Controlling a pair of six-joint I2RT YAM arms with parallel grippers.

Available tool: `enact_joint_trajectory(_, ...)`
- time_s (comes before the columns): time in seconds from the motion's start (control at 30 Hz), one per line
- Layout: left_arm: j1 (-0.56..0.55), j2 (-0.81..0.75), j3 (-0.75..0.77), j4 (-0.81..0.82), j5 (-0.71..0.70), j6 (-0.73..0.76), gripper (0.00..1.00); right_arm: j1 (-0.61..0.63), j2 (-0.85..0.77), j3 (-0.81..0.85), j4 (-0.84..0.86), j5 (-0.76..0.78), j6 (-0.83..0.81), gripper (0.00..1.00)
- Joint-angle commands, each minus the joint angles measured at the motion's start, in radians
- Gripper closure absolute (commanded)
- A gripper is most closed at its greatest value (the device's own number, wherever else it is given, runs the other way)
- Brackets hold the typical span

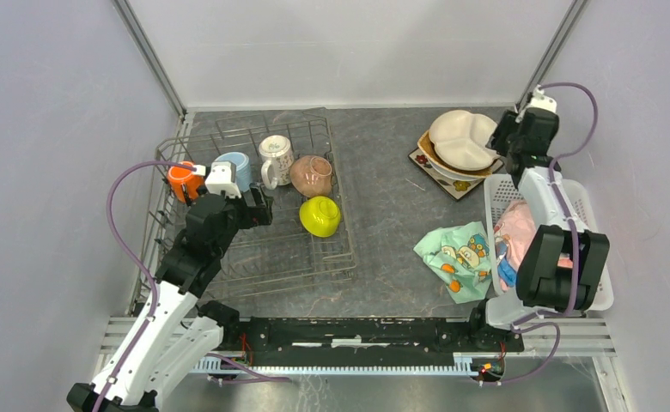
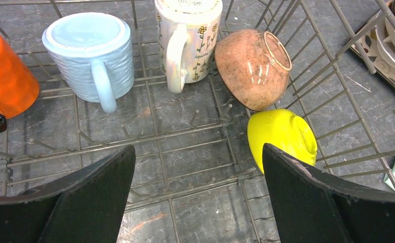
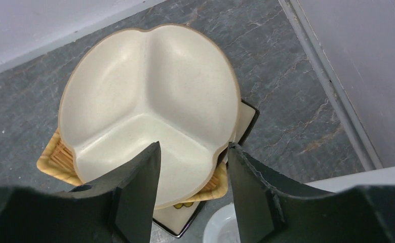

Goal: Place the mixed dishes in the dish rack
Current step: Turn the bowl upside down on the dish rack.

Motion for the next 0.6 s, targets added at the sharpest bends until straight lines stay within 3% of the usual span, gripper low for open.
enact_joint_trajectory(0.0,0.001,-0.008,-0.009,0.045,0.015,0.038,0.00,-0.094,-0.001,-0.046,0.174,-0.223,0.079,0.42)
enact_joint_trajectory(0.3,0.002,-0.009,-0.013,0.048,0.014,0.037,0.00,-0.180,0.149,-0.001,0.201,-0.332,0.148,0.48)
enact_joint_trajectory(0.57,0.001,-0.004,-0.014,0.051,0.017,0.037,0.00,-0.186,0.169,-0.039,0.199,-0.293,0.238,0.45)
